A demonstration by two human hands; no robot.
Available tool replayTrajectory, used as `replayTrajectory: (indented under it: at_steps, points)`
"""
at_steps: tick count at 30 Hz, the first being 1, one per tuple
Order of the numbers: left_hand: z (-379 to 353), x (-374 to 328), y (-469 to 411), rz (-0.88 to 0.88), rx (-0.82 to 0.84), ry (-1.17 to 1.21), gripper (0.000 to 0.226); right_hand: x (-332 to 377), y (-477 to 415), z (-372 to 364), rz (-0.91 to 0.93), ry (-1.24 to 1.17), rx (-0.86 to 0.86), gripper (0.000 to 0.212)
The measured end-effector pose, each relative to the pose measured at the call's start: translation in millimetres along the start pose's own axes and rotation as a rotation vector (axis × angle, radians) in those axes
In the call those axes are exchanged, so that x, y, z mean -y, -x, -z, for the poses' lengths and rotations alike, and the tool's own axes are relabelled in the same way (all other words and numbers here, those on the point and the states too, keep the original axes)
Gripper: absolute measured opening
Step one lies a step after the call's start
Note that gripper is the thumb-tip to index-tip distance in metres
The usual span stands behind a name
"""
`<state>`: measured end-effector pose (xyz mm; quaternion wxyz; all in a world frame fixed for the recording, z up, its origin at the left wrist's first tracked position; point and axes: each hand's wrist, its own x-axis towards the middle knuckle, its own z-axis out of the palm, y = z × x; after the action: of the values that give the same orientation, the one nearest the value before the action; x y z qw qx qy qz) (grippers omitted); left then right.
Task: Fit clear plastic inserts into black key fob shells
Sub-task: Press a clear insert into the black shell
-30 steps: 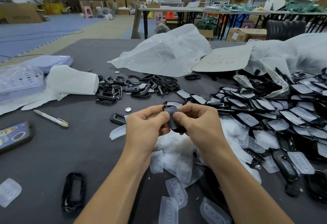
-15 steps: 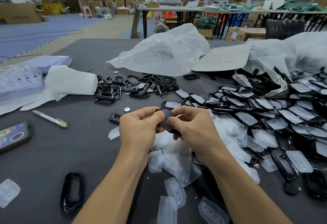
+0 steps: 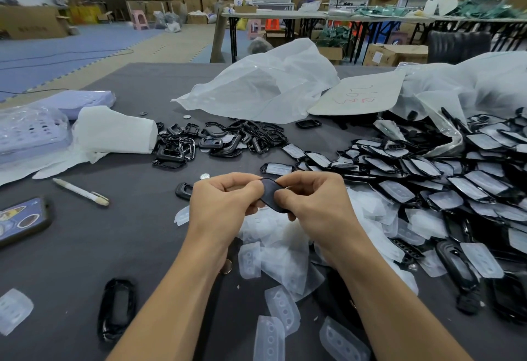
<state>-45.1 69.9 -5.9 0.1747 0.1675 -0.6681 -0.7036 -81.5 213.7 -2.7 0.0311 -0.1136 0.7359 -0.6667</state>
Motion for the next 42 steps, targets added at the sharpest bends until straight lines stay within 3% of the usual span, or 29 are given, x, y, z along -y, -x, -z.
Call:
replayTrajectory:
  at_steps: [7, 11, 16, 19, 26, 29, 33, 38, 42]
  points:
    - [-3.1, -0.3, 1.2, -0.021, -0.078, 0.084, 0.018, 5.0, 0.2, -0.8, -0.082, -0.192, -0.003, 0.023]
    - [-3.1, -0.4, 2.4, 0.014, -0.02, 0.107, 0.019, 1.3, -1.6, -1.2, -0.08, -0.194, -0.069, 0.022]
    - [-0.2, -4.0, 3.7, -0.018, 0.073, -0.007, 0.034, -0.9, -4.4, 0.9, -0.036, -0.154, -0.09, 0.025]
    - [-0.5, -5.7, 2.8, -0.02, 0.044, -0.027, 0.022, -0.7, -3.7, 0.9, -0.021, -0.139, -0.082, 0.029]
    - [-1.4, -3.9, 4.0, -0.068, -0.044, -0.088, 0.027, 1.3, -2.7, -2.6, -0.015, -0.185, -0.068, 0.036]
    - [-2.3, -3.1, 4.9, -0.115, -0.055, -0.139, 0.036, -0.3, -0.3, -7.0, 0.019, -0.16, -0.093, 0.027]
    - [-3.7, -0.3, 7.1, -0.112, -0.02, -0.161, 0.01, -3.4, -2.5, -6.2, 0.049, -0.108, -0.106, 0.023]
    - [-4.3, 0.2, 9.7, -0.243, 0.06, -0.292, 0.03, -2.0, -1.7, -7.2, 0.091, -0.085, -0.032, 0.035]
    - [-1.9, 2.8, 3.9, -0.215, 0.03, -0.274, 0.047, -2.3, -2.5, -5.2, 0.067, -0.094, 0.002, 0.039]
